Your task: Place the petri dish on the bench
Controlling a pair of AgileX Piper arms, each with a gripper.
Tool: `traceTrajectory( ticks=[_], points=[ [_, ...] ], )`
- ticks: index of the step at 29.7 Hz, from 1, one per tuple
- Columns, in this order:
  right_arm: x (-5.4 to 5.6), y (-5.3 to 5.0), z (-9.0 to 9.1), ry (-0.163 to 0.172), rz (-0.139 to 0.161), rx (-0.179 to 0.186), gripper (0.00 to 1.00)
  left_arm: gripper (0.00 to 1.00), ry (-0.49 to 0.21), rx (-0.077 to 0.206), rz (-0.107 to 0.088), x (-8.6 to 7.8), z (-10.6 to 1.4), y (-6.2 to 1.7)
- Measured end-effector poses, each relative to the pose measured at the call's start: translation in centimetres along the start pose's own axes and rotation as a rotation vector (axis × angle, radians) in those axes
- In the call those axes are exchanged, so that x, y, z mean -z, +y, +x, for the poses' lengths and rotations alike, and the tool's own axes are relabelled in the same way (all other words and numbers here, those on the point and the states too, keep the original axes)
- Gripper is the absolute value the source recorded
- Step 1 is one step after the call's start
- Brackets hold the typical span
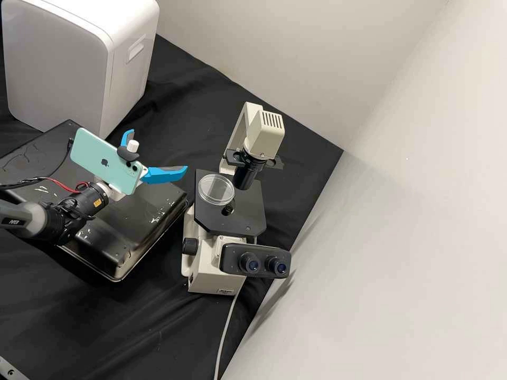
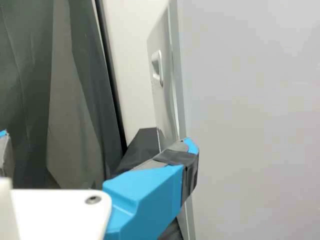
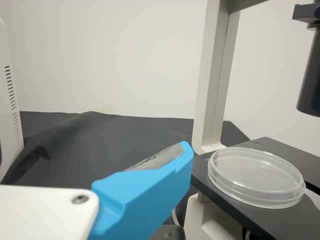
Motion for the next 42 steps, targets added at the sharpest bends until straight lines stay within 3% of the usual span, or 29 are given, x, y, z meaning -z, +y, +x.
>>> traceTrajectory(
  ticks=[9,13,16,22,30,38,42],
  points=[
    [0.0,0.0,0.0,0.0,0.0,0.0,1.0,1.0,-0.022,0.039,0.0,-0.6,-2.5,-0.76],
    [0.0,0.0,0.0,0.0,0.0,0.0,1.0,1.0,-0.021,0.049,-0.01,-0.8,-3.6,-0.98],
    [0.0,0.0,0.0,0.0,0.0,0.0,1.0,1.0,-0.017,0.044,-0.013,-0.9,-4.1,-0.87],
    [0.0,0.0,0.0,0.0,0.0,0.0,1.0,1.0,0.003,0.063,-0.023,-0.6,-4.9,-1.33],
    [0.0,0.0,0.0,0.0,0.0,0.0,1.0,1.0,-0.02,0.073,-0.028,-1.2,-6.0,-1.56],
    [0.0,0.0,0.0,0.0,0.0,0.0,1.0,1.0,-0.044,0.091,0.021,-2.3,-7.4,-2.51],
    [0.0,0.0,0.0,0.0,0.0,0.0,1.0,1.0,-0.074,0.103,0.02,-3.0,-8.6,-2.84]
  ],
)
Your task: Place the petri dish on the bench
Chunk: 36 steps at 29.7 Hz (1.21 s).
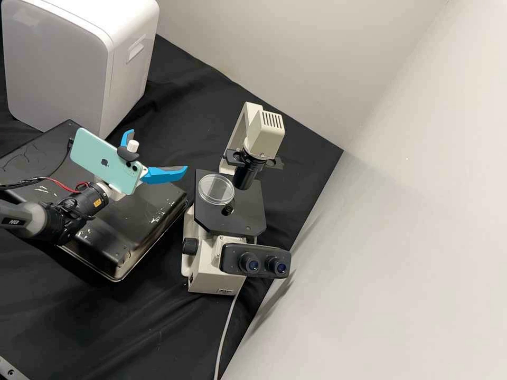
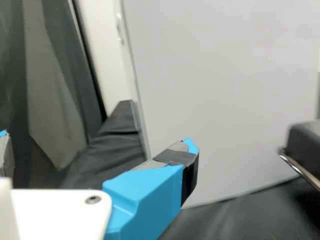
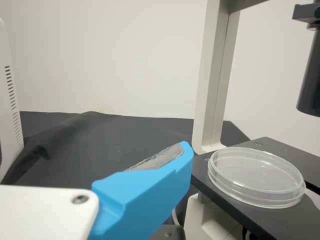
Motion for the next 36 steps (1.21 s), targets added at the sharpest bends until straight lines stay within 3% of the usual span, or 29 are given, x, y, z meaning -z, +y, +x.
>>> traceTrajectory(
  ticks=[2,8,12,15,18,23,28,36],
  points=[
    [0.0,0.0,0.0,0.0,0.0,0.0,1.0,1.0,-0.02,-0.013,-0.005,-0.5,-0.7,0.09],
    [0.0,0.0,0.0,0.0,0.0,0.0,1.0,1.0,-0.109,-0.038,0.007,-2.1,-2.4,0.12],
    [0.0,0.0,0.0,0.0,0.0,0.0,1.0,1.0,-0.149,-0.046,0.003,-3.0,-3.0,0.03],
    [0.0,0.0,0.0,0.0,0.0,0.0,1.0,1.0,-0.172,-0.052,0.014,-3.7,-3.3,0.03],
    [0.0,0.0,0.0,0.0,0.0,0.0,1.0,1.0,-0.209,-0.072,0.011,-4.2,-3.8,0.24],
    [0.0,0.0,0.0,0.0,0.0,0.0,1.0,1.0,-0.275,-0.09,0.022,-4.8,-5.1,-0.33],
    [0.0,0.0,0.0,0.0,0.0,0.0,1.0,1.0,-0.359,-0.089,0.042,-5.9,-6.4,-0.96],
    [0.0,0.0,0.0,0.0,0.0,0.0,1.0,1.0,-0.469,-0.06,0.115,-8.2,-8.3,-1.74]
  ],
)
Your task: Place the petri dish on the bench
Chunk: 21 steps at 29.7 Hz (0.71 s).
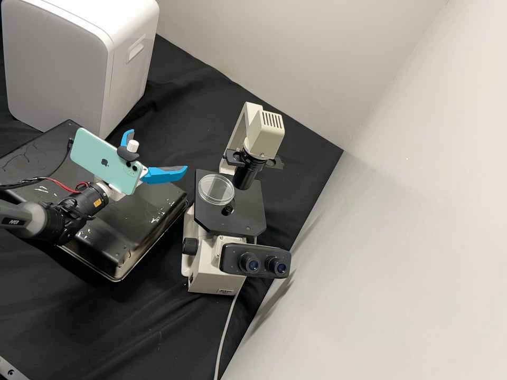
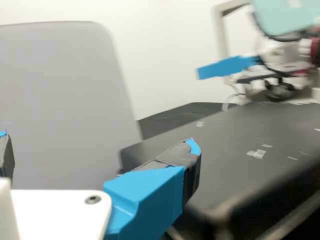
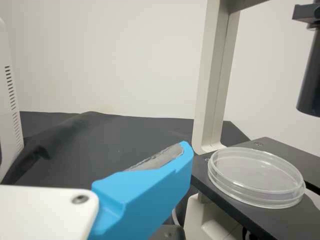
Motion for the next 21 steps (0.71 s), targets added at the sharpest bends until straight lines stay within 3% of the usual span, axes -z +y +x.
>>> traceTrajectory(
  ticks=[2,5,11,21],
  points=[
    [0.0,0.0,0.0,0.0,0.0,0.0,1.0,1.0,-0.029,0.01,0.016,-0.7,-0.3,-0.1],
    [0.0,0.0,0.0,0.0,0.0,0.0,1.0,1.0,-0.054,0.027,0.02,-1.5,-0.7,-0.27],
    [0.0,0.0,0.0,0.0,0.0,0.0,1.0,1.0,-0.054,0.05,-0.027,-2.2,-1.4,-0.34],
    [0.0,0.0,0.0,0.0,0.0,0.0,1.0,1.0,-0.049,0.064,-0.041,-2.3,-1.9,-0.4]
  ],
)
